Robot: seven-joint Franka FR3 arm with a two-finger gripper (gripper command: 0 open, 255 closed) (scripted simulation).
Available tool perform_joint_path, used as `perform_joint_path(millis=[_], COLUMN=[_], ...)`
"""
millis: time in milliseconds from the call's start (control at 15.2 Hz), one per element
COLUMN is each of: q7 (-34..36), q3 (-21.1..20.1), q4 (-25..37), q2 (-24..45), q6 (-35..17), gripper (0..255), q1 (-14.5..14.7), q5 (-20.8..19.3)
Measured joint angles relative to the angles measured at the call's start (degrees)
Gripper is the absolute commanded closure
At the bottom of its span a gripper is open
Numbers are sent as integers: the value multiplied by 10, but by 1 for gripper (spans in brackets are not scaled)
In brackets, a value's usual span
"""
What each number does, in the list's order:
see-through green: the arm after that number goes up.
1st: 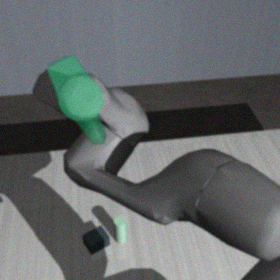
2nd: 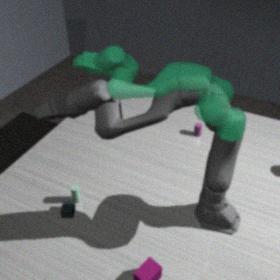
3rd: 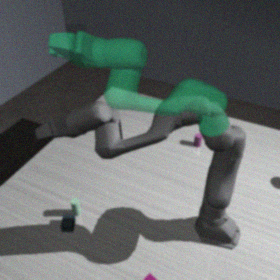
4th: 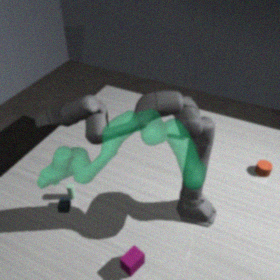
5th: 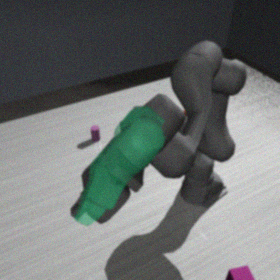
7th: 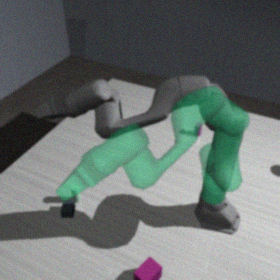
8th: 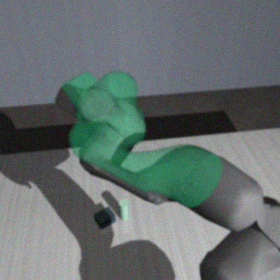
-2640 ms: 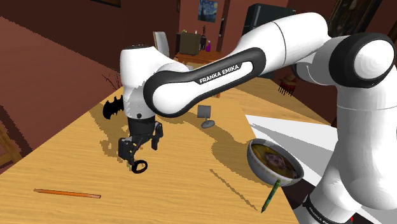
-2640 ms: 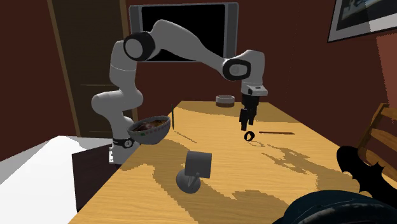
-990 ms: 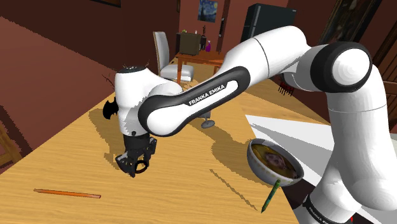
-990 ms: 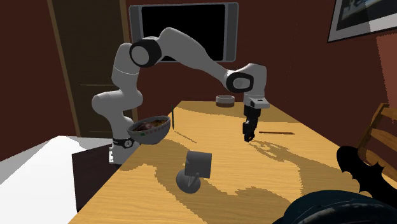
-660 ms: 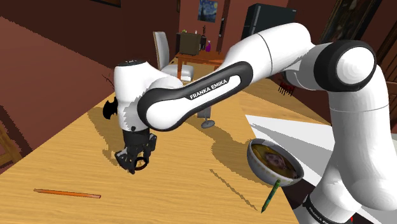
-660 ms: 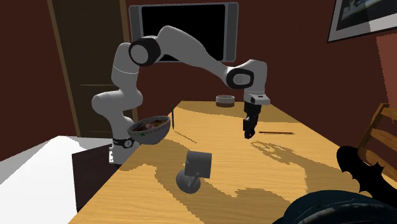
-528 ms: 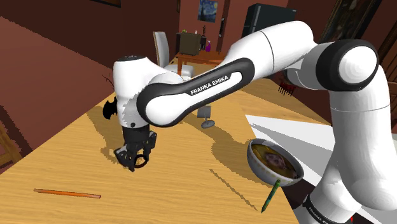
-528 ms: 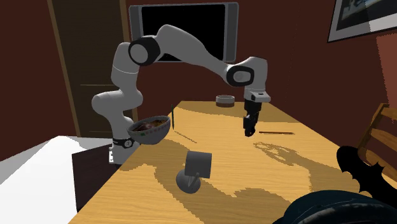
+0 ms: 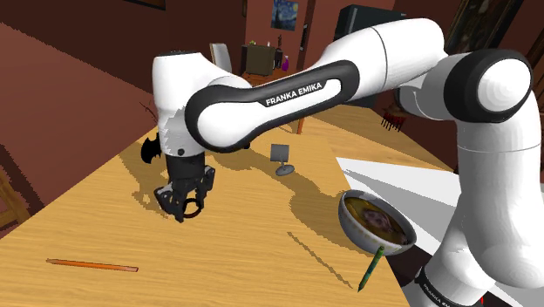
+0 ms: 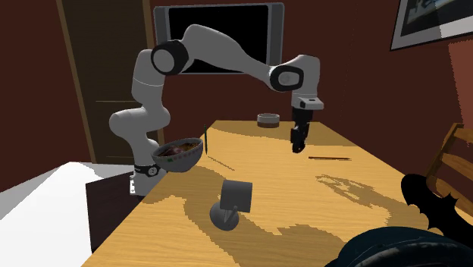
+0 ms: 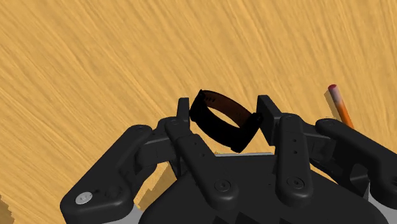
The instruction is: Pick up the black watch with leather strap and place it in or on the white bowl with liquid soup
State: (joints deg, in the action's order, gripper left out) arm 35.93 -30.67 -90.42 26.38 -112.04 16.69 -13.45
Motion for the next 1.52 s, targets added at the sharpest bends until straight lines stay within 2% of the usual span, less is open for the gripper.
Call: perform_joint_path(millis=[1254,1518], q7=[-13,-41], q3=[-9,-17], q4=[115,-4], q2=[-22,-114], q6=[133,95], gripper=[255,255], q1=[7,-40], q5=[16,59])
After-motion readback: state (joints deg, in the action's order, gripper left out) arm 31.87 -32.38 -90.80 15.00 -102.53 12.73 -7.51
